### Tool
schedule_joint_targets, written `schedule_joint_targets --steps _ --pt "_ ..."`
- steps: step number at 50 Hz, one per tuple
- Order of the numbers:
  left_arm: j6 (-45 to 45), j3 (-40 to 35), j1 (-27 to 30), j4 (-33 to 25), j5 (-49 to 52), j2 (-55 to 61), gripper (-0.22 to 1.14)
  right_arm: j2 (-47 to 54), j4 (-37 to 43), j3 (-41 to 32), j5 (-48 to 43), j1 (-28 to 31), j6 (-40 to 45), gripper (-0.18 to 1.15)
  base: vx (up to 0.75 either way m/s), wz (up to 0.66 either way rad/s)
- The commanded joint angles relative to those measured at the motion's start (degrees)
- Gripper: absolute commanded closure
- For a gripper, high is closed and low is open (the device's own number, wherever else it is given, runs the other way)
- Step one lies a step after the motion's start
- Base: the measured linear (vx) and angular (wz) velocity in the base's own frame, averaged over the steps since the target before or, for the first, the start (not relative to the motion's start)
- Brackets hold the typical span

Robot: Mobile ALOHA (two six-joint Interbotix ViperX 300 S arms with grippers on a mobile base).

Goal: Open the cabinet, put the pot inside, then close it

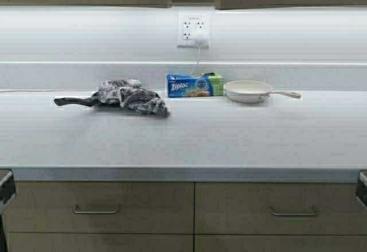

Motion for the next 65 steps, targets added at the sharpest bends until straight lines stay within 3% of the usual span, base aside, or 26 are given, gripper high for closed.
schedule_joint_targets --steps 1,16,25,39,65 --pt "-0.26 -1.14 -0.35 -0.18 -0.35 -1.14 0.88 -4.92 -0.09 1.67 0.62 0.09 0.09 0.91 0.13 0.05" --pt "-0.35 -3.16 -1.67 -0.26 -2.81 2.64 0.88 -21.27 -0.26 18.11 0.44 0.26 0.00 0.91 0.15 0.04" --pt "-0.26 -6.33 -1.85 -0.09 -8.35 8.44 0.88 -22.85 -0.18 19.25 0.70 1.23 -0.26 0.91 0.14 0.00" --pt "-0.79 -14.94 -2.20 -0.26 -7.21 18.02 0.88 -22.41 -0.09 20.39 0.88 2.99 0.00 0.91 0.13 -0.03" --pt "-0.88 -1.67 -6.33 -0.35 -8.17 5.36 0.88 -24.52 0.00 22.32 1.32 3.34 0.09 0.91 0.04 0.00"
